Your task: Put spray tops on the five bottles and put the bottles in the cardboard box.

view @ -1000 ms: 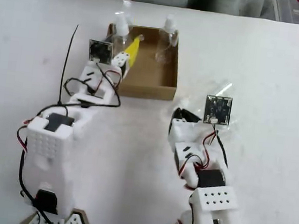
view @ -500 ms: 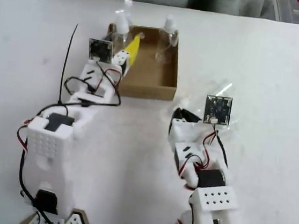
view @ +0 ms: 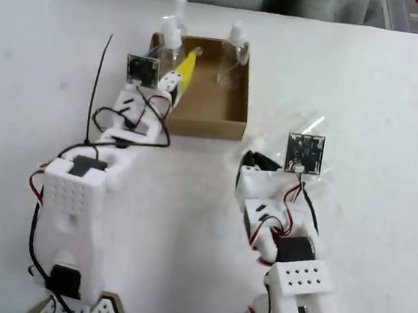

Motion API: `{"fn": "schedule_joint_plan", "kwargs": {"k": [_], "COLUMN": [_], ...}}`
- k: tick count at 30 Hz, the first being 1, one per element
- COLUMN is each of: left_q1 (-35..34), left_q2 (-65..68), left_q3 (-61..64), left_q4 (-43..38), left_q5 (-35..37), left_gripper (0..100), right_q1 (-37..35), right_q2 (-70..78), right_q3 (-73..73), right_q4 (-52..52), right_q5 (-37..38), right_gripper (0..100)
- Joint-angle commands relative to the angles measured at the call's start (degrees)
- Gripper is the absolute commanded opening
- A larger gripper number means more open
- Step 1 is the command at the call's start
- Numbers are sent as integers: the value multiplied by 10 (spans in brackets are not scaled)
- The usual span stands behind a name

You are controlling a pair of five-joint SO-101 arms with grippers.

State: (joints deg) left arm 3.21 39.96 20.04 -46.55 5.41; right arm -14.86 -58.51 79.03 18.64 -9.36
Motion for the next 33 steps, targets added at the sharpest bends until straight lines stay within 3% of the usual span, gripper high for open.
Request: {"fn": "schedule_joint_plan", "kwargs": {"k": [1,6,13,33], "left_q1": [0,0,0,-14], "left_q2": [-9,-9,-11,-74], "left_q3": [-23,-18,-7,55], "left_q4": [-4,-4,33,35], "left_q5": [-3,-3,-3,1], "left_gripper": [193,211,369,373], "right_q1": [1,1,3,3], "right_q2": [-10,-10,-10,-10], "right_q3": [-4,-4,-4,-4], "right_q4": [-12,-13,-13,-13], "right_q5": [7,7,7,8], "right_gripper": [19,19,19,19]}}
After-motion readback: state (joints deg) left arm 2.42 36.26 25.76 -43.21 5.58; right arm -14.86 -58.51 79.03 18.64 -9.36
